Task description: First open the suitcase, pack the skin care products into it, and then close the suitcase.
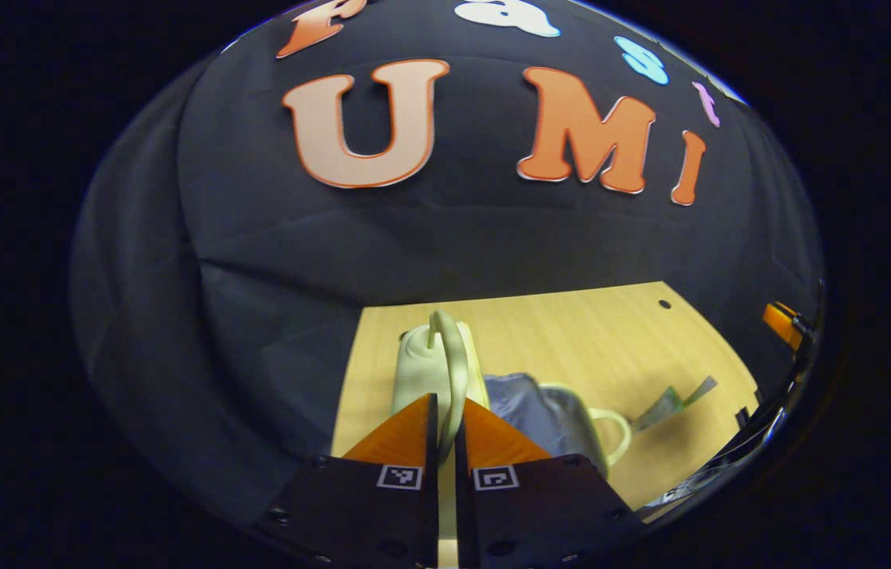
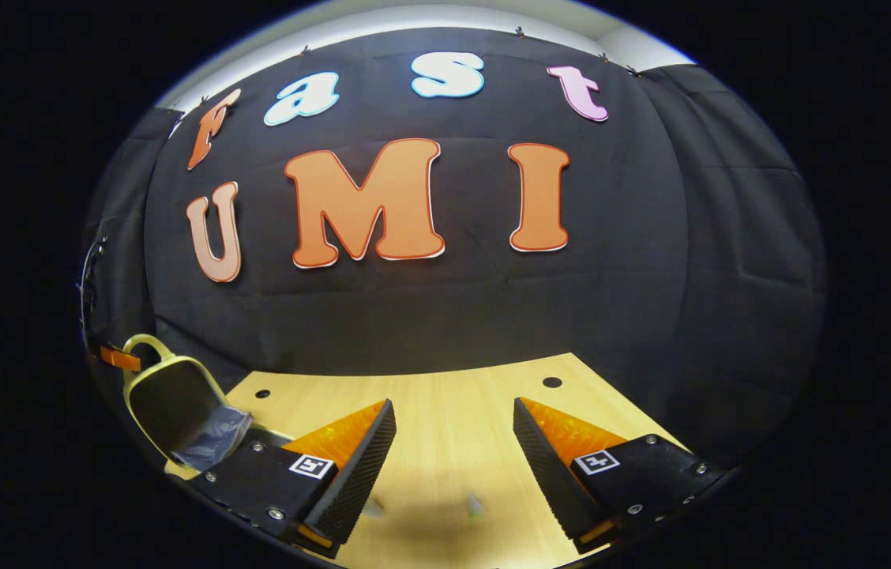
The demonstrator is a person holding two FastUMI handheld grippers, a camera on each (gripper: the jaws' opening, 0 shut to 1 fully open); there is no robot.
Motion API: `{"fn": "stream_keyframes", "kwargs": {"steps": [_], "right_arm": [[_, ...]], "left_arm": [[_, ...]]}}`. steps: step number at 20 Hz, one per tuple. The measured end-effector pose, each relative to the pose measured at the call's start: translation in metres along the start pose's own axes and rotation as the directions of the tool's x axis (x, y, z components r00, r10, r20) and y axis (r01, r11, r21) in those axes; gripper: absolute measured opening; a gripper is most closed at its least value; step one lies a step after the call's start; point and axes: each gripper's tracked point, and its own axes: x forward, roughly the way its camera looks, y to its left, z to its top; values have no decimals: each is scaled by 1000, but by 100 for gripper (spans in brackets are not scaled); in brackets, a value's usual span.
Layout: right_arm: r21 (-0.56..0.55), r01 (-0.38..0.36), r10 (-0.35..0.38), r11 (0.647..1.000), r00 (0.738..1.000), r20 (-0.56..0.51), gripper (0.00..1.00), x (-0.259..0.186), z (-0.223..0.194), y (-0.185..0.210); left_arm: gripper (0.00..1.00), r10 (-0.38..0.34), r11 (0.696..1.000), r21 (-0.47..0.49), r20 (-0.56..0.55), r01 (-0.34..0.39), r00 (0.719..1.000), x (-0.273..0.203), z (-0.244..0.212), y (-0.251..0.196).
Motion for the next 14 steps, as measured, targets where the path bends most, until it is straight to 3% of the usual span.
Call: {"fn": "stream_keyframes", "kwargs": {"steps": [5, 14], "right_arm": [[9, 14, -14, 1000, 1000, -17, 95, -9, -6, 29], [-11, 49, -50, 999, 999, -22, 95, -19, -1, 51]], "left_arm": [[9, 37, 996, -79, -59, -41, 998, 32, -24, 53], [9, 94, 981, -148, -211, -127, 973, 89, -88, 71]]}}
